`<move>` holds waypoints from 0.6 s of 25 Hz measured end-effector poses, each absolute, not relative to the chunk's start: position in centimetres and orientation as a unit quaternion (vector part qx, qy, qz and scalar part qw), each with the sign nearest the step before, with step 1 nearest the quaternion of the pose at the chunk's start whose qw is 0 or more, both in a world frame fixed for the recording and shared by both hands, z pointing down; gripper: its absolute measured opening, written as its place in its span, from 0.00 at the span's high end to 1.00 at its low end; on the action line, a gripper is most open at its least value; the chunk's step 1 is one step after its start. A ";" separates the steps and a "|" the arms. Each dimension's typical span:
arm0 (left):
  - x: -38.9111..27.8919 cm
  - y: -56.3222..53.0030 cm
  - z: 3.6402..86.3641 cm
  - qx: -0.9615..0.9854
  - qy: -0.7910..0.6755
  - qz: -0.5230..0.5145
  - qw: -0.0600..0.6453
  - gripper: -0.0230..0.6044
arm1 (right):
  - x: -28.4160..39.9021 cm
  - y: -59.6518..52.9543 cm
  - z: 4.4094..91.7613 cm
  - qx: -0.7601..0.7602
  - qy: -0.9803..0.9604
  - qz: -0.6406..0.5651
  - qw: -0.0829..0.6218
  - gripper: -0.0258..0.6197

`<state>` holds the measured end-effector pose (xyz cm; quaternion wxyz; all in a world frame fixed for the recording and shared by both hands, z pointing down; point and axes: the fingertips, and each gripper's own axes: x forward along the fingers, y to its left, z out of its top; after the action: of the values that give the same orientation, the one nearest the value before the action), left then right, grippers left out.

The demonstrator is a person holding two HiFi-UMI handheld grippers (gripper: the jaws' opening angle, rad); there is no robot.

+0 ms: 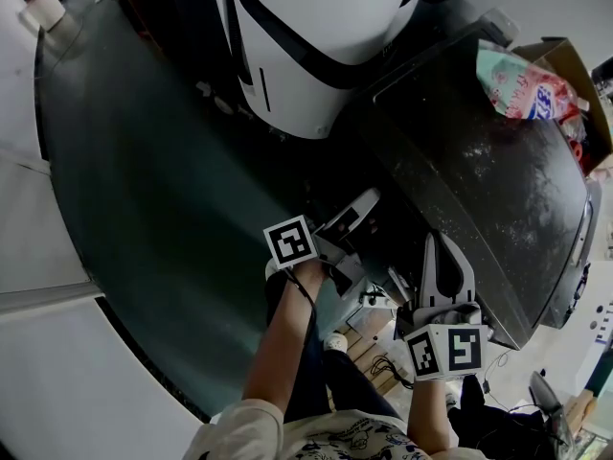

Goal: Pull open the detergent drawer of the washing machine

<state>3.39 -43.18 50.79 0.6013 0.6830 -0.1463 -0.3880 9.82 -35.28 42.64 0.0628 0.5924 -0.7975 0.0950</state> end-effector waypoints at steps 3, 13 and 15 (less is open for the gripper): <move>3.2 -42.9 51.0 0.683 -0.146 -0.389 0.601 0.59 | 10.0 -35.3 42.7 0.592 -0.798 0.095 0.062 0.94; 1.8 -41.6 51.4 0.678 -0.153 -0.401 0.597 0.62 | 9.6 -34.9 42.8 0.586 -0.803 0.095 0.060 0.94; 1.3 -41.2 51.5 0.677 -0.155 -0.403 0.597 0.63 | 9.3 -34.7 42.8 0.583 -0.805 0.095 0.060 0.94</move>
<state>1.32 -41.17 51.51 0.5966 0.6768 -0.1546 -0.4026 9.32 -34.73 42.83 0.0604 0.5831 -0.8046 0.0947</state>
